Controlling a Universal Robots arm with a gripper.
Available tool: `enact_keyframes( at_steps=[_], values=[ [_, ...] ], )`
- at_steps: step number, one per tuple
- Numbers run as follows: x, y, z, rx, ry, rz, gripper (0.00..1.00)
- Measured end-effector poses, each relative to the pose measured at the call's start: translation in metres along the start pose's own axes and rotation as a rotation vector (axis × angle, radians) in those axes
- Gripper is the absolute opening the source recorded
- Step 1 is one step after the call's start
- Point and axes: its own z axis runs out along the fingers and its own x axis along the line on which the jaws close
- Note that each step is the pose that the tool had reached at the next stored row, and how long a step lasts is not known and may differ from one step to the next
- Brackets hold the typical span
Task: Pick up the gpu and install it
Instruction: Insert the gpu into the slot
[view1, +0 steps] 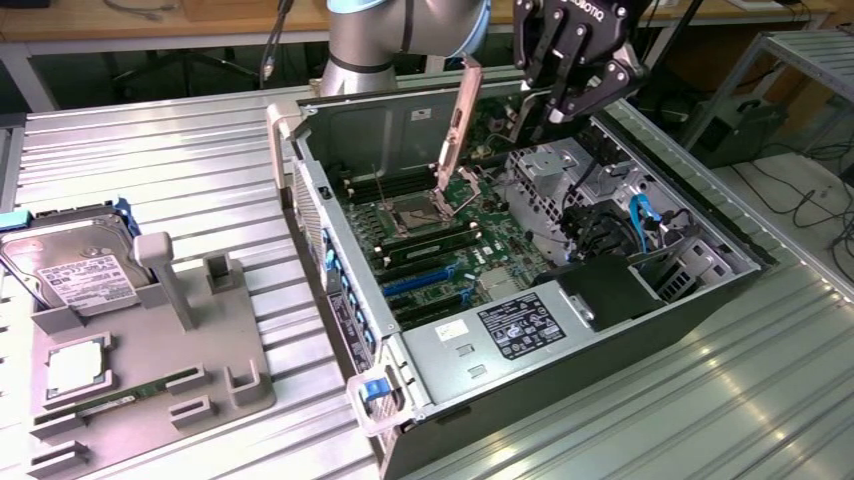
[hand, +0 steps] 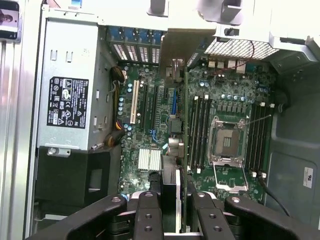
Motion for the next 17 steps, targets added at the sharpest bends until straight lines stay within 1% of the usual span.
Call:
enact_keyframes(
  at_steps=[17],
  values=[
    [0.0002, -0.0004, 0.0076, -0.0001, 0.0, -0.001, 0.27]
  ],
)
